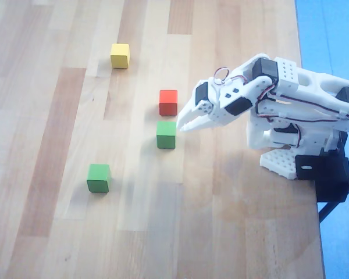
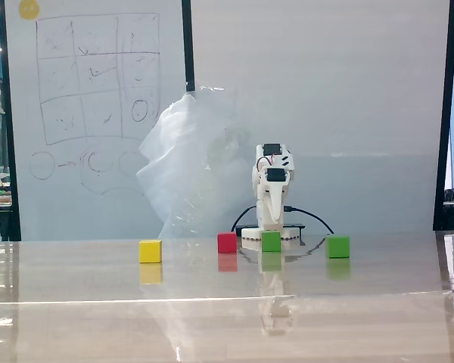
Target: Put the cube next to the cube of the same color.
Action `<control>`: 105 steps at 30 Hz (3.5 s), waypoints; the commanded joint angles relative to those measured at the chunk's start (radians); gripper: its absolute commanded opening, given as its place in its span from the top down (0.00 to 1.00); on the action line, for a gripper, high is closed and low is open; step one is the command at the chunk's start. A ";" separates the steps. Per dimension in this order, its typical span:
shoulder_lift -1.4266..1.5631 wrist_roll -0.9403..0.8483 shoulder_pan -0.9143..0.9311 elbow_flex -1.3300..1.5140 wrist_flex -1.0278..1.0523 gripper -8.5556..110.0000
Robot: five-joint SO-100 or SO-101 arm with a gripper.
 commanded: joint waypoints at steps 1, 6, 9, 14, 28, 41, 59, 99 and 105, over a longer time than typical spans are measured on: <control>-0.133 -0.008 0.075 -0.250 0.005 0.93; -0.617 -0.014 0.089 -0.661 0.100 0.93; -0.916 -0.014 0.084 -0.887 0.230 0.93; -1.253 -0.014 0.084 -1.210 0.465 0.93; -1.405 -0.094 0.077 -1.223 0.514 0.69; -1.407 -0.095 0.081 -0.798 0.072 0.63; -1.597 -0.097 0.083 -0.787 -0.135 0.92; -1.894 0.238 -0.218 -1.657 0.138 0.93; -1.945 0.224 -0.249 -1.651 0.035 0.93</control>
